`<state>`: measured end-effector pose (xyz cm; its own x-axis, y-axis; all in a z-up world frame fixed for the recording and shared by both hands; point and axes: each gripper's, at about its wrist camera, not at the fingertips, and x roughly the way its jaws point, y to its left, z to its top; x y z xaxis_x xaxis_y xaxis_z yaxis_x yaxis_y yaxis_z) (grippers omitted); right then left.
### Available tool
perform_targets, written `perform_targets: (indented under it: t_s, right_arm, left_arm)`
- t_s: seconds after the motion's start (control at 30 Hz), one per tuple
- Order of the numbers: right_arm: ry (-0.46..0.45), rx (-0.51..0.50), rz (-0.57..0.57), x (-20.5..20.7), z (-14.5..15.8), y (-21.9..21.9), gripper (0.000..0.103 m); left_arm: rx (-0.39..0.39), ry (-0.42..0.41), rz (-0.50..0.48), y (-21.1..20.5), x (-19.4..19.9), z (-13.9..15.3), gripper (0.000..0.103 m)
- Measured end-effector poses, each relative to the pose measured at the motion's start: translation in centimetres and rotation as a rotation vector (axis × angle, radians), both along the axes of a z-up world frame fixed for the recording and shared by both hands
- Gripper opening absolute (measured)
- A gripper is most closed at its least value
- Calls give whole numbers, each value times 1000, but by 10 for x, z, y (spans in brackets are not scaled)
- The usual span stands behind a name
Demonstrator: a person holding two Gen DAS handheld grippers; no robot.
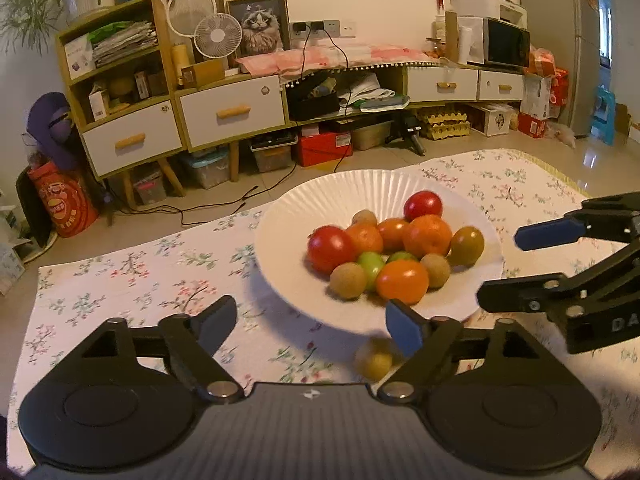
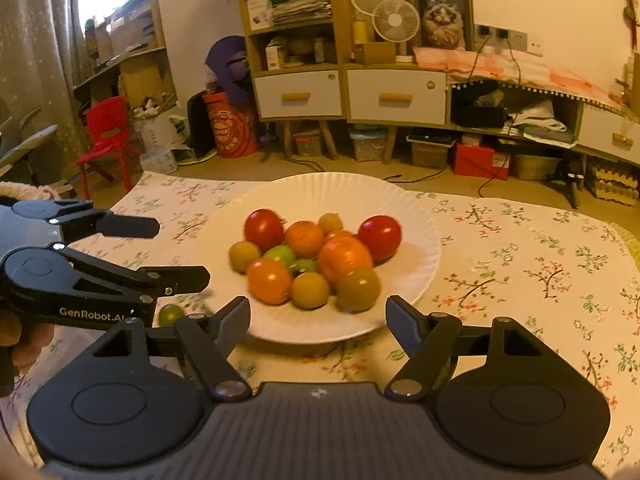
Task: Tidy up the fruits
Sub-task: 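Withdraw both open tools from the plate toward the last loose fruits, then grasp a green tomato with the left tool while the right tool grasps a yellow fruit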
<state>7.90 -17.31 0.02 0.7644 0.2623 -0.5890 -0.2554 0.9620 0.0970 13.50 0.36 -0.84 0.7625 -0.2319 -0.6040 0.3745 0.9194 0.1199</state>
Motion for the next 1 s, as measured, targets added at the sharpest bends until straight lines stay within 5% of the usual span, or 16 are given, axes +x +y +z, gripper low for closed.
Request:
perform_targets:
  t_s: [0.13,0.4,0.7,0.87,1.0]
  right_arm:
    - [-6,-1,6,-9,-1,8,84]
    - [21,-22,6,-20,-19,24,87]
    - [26,-51,-7,-21,-33,31,87]
    - [26,-62,-6,-21,-40,36,84]
    - [20,-68,5,-17,-43,46,75]
  left_arm:
    - [-11,17,11,11,-2,-5,84]
    - [-47,75,35,30,-3,-33,82]
    - [-81,96,-10,26,0,-44,53]
    - [-101,98,-37,28,-3,-43,15]
    - [-89,112,-44,30,-4,-41,15]
